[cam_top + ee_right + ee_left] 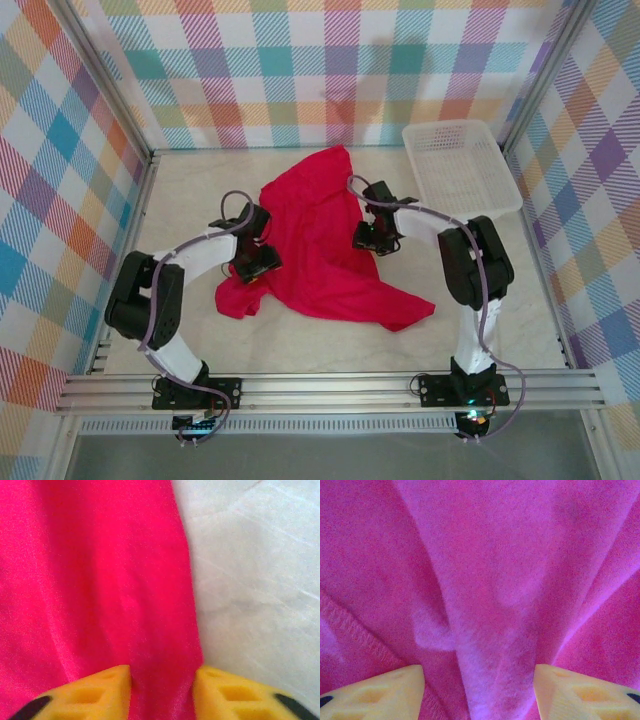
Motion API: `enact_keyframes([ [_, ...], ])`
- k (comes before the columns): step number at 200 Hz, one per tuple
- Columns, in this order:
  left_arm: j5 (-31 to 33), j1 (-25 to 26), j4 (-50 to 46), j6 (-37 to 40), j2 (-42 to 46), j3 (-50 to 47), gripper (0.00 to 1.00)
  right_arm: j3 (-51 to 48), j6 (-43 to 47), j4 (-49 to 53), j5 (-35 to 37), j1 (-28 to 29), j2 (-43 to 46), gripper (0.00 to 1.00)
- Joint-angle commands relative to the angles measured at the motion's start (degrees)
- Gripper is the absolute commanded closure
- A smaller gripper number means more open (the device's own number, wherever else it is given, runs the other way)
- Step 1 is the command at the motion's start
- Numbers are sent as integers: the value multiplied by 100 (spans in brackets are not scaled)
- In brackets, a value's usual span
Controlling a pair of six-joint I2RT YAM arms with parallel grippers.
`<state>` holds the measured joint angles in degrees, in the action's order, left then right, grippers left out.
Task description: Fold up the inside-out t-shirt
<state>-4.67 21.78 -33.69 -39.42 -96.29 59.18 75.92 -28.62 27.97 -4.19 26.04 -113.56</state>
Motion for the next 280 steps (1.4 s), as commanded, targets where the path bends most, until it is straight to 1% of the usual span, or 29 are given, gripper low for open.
enact_keyframes([
  [1,266,-146,113,232,-692,657,41,150,97,223,-178,10,-249,81],
  [12,467,-267,-100,398,-1150,1191,42,158,63,227,-175,6,-129,92],
  [22,686,-400,-390,537,-1650,1825,42,162,34,268,-131,-11,42,100],
  [44,1087,-742,-1388,806,-2889,3691,46,379,-18,722,52,-27,643,100],
  [63,1430,-956,-2076,1006,-3610,5082,47,617,-12,1409,538,-28,1321,100],
  [80,1677,-1060,-2367,1106,-3933,5787,47,710,-1,2085,1159,-12,1886,100],
  [100,1642,-1088,-2407,1217,-4064,6102,47,543,-64,2459,1684,-11,2423,100],
  [113,1554,-1079,-2349,1254,-4028,6084,47,445,-41,2502,1818,-12,2620,100],
  [131,1566,-1046,-2366,1293,-3912,6003,47,433,26,2384,1857,-20,2631,100],
  [144,1550,-987,-2342,1303,-3681,5813,46,447,102,2138,1661,-20,2440,100],
  [161,1514,-813,-2247,1274,-3157,5350,45,562,154,1894,1388,-25,1956,100],
  [176,1359,-541,-2034,1155,-2475,4616,43,734,155,1854,1274,-38,1477,100],
  [195,941,-4,-1392,850,-1493,3240,40,902,130,1846,1231,-68,1051,100],
  [211,343,456,-757,346,-919,2160,38,988,98,1848,1175,-123,858,100],
  [224,37,827,-207,-130,-667,1460,36,1008,76,1844,1140,-167,804,100],
  [235,-164,1126,244,-525,-570,1048,34,999,47,1818,1081,-216,791,100],
  [247,-240,1415,588,-847,-610,880,33,979,24,1814,1044,-238,812,100],
  [264,-175,1710,743,-1097,-865,1027,32,919,15,1770,988,-249,876,100],
  [280,-150,1838,708,-1181,-1240,1348,32,858,-3,1741,931,-249,954,100],
])
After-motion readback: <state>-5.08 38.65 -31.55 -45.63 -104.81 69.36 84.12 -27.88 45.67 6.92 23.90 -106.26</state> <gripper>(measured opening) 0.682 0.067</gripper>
